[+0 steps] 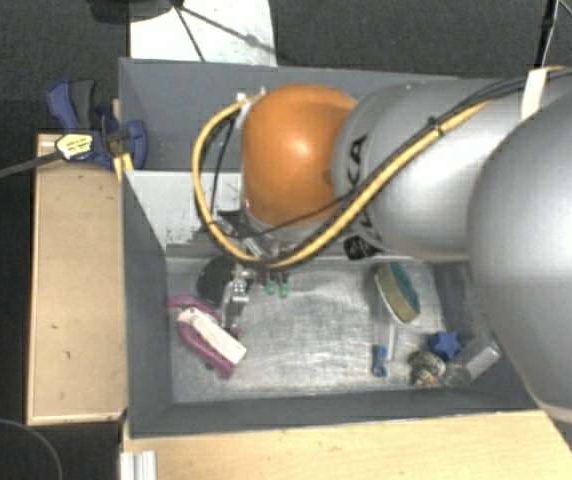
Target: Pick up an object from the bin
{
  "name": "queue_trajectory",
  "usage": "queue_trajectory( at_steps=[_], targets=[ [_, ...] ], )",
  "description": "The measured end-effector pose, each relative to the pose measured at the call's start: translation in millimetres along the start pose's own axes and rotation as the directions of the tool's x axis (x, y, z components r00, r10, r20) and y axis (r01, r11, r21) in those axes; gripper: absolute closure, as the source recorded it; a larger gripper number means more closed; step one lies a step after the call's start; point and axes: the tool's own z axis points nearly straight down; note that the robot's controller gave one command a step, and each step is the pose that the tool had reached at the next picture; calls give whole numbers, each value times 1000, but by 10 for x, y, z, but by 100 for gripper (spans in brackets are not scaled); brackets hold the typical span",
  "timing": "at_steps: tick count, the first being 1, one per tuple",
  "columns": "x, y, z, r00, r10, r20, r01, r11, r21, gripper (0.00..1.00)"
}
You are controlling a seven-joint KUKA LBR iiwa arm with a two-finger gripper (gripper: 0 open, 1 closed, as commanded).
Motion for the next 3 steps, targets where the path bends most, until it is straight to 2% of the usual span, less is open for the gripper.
queue_trajectory(
  at_steps=[1, 2, 3],
  targets=[
    [45, -305, 484, 997, -76, -4, 76, 997, 2, 0],
    [-438, -226, 906, 999, 41, 18, -40, 999, -14, 0],
    [-388, -282, 982, 999, 42, 1, -42, 999, 0, 100]
  ],
)
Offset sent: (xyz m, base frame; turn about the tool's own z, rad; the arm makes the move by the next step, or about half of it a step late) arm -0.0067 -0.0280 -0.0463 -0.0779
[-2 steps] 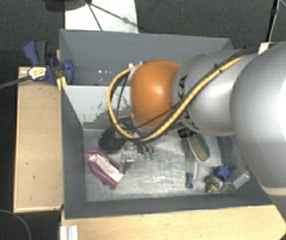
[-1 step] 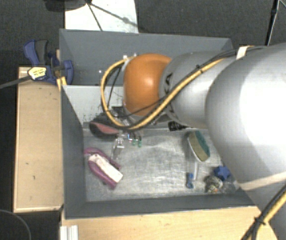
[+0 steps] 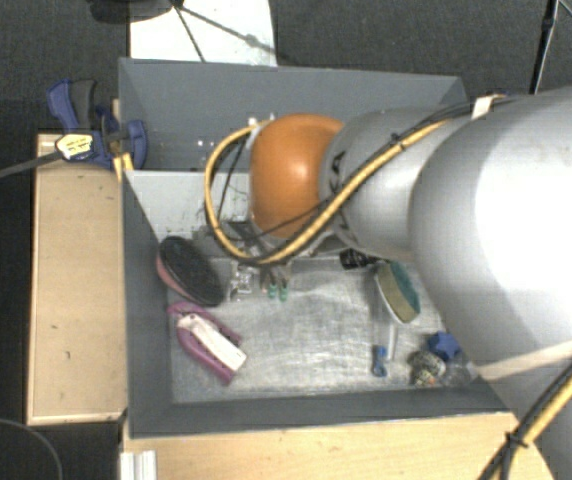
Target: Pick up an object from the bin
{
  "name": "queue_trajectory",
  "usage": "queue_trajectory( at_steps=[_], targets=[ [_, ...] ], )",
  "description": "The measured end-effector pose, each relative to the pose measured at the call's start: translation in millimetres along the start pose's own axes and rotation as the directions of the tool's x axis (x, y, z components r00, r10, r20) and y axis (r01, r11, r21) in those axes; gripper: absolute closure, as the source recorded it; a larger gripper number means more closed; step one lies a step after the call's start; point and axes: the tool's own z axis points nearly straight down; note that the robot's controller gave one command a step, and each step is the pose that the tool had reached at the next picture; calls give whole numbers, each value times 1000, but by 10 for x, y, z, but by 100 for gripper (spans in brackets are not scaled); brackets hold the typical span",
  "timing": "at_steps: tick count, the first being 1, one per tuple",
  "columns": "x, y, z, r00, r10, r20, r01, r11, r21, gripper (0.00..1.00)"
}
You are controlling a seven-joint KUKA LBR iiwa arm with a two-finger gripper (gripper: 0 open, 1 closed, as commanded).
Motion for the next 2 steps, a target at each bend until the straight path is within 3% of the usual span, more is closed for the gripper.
queue_trajectory(
  at_steps=[1, 2],
  targets=[
    [417, 131, -1537, 994, -112, 7, 112, 994, -3, 100],
    [424, 119, -1488, 994, -112, 0, 112, 994, 0, 0]
  ],
)
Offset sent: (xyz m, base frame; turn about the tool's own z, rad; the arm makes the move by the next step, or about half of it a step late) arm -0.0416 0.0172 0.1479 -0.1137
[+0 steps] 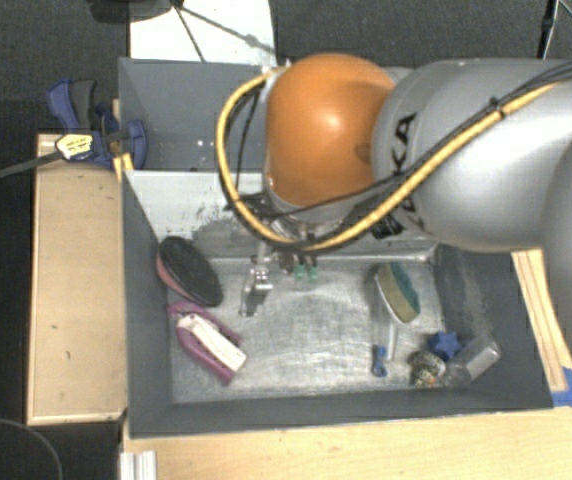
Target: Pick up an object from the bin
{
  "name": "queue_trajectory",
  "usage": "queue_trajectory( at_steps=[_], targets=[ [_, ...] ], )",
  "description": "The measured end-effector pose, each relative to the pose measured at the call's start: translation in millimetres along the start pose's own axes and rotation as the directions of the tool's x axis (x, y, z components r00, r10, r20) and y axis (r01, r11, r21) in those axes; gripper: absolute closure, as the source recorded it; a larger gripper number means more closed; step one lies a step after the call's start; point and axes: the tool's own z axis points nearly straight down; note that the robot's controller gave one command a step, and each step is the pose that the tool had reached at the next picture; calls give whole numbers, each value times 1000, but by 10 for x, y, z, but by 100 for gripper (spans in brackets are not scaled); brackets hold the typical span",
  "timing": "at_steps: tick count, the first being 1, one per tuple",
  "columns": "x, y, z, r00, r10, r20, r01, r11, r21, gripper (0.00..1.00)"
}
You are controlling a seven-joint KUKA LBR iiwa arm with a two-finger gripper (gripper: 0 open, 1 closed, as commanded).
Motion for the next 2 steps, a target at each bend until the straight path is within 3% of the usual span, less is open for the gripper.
queue_trajectory(
  at_steps=[1, 2],
  targets=[
    [442, 230, 1559, 1000, 5, -5, -5, 1000, 2, 0],
    [416, 225, 1514, 1000, 11, 1, -11, 1000, 0, 100]
  ],
)
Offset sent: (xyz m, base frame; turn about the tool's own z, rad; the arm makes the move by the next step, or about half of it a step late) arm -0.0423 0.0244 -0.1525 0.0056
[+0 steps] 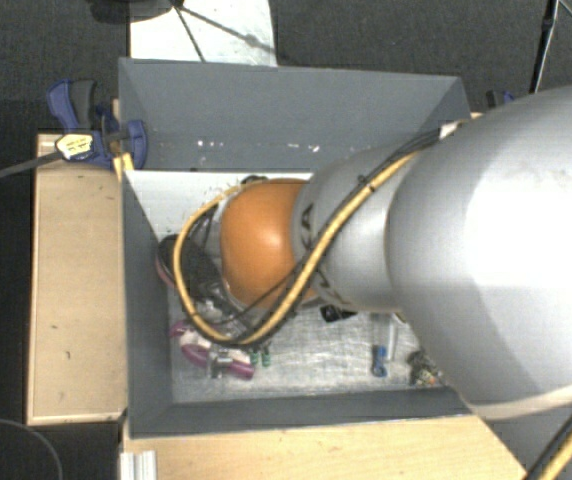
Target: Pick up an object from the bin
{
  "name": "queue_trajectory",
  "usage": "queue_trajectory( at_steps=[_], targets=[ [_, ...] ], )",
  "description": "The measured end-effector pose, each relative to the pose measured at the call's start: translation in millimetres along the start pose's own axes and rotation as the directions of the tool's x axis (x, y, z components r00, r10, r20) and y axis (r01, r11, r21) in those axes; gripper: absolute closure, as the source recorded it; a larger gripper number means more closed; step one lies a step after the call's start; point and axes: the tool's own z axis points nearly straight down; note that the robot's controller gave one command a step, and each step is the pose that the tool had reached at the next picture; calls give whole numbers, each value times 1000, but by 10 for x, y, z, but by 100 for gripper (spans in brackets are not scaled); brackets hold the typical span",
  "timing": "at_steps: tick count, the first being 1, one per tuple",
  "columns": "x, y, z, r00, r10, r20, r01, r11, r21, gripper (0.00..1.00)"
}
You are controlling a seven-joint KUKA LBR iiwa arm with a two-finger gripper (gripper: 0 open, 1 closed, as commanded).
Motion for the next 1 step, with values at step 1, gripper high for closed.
queue_trajectory(
  at_steps=[1],
  targets=[
    [-52, 48, -1602, 1000, -28, 4, 28, 1000, -3, 100]
  ],
)
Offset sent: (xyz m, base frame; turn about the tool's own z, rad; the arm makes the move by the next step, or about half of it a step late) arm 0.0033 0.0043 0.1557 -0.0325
